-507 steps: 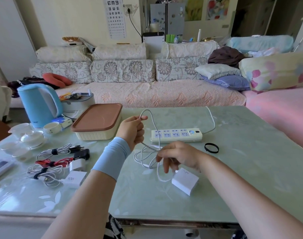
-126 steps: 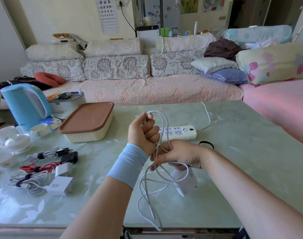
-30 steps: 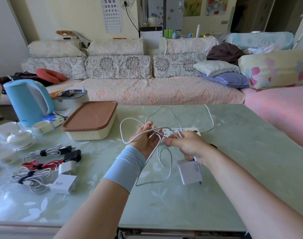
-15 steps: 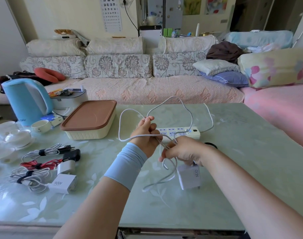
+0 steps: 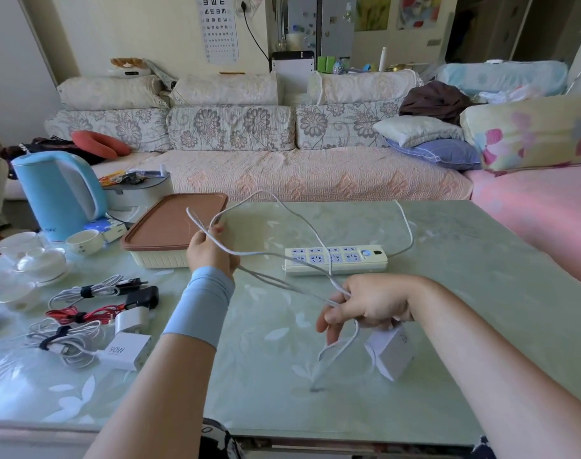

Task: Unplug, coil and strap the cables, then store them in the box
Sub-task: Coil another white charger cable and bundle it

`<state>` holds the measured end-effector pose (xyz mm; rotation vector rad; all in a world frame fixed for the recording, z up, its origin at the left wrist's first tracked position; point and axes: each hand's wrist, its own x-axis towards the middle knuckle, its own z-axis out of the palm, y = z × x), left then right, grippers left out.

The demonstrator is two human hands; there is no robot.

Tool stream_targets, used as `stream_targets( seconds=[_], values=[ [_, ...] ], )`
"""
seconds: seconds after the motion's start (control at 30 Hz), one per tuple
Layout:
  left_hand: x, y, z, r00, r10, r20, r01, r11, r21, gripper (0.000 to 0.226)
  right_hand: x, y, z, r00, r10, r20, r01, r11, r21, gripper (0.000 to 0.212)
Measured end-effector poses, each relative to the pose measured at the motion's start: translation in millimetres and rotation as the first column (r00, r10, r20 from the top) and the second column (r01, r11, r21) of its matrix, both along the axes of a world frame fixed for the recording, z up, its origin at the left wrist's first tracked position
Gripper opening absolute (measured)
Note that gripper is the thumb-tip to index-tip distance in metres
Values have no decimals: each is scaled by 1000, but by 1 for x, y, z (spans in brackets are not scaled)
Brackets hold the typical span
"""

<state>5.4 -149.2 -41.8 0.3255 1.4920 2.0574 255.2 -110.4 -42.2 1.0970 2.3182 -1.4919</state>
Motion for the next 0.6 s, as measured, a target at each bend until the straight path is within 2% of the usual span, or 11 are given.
stream_targets(
  seconds=[0.1, 0.17, 0.2, 0.27, 0.3, 0.37, 0.4, 0.43, 0.5, 0.57, 0.6],
  values=[
    [-1, 2, -16, 991, -129, 27, 131, 990, -51, 25, 3, 1, 0, 999, -16, -38, 16, 1000, -16, 27],
    [-1, 3, -25, 955, -266, -131, 226, 939, -259, 24, 1, 3, -1, 997, -36, -61, 33, 999, -38, 33],
    [-3, 3, -28, 888, -363, -284, 212, 870, -446, 23, 0, 4, -1, 995, -63, -77, 58, 996, -60, 35],
    [3, 0, -29, 650, -577, -494, 36, 673, -739, 20, -2, 6, -2, 982, -155, -107, 141, 982, -125, 38],
    [8, -2, -28, 545, -666, -510, -47, 583, -811, 21, -3, 7, -2, 972, -204, -119, 183, 970, -162, 38],
    [16, -4, -27, 454, -749, -483, -197, 445, -874, 41, -5, 9, -4, 947, -287, -144, 253, 943, -218, 36],
    [21, -6, -23, 432, -752, -498, -268, 420, -867, 53, -5, 11, -5, 934, -322, -157, 281, 930, -237, 36],
    [26, -6, -20, 376, -762, -527, -326, 423, -845, 56, -6, 13, -6, 918, -356, -172, 307, 917, -256, 35],
    [38, -7, -14, 318, -769, -554, -281, 482, -830, 36, -7, 15, -8, 887, -416, -198, 354, 890, -287, 34],
    [47, -5, -13, 342, -768, -541, -110, 539, -835, 31, -8, 15, -9, 867, -453, -207, 390, 876, -283, 33],
    [49, -5, -14, 397, -755, -521, 17, 574, -819, 33, -9, 15, -10, 859, -467, -212, 404, 871, -279, 32]
  ],
)
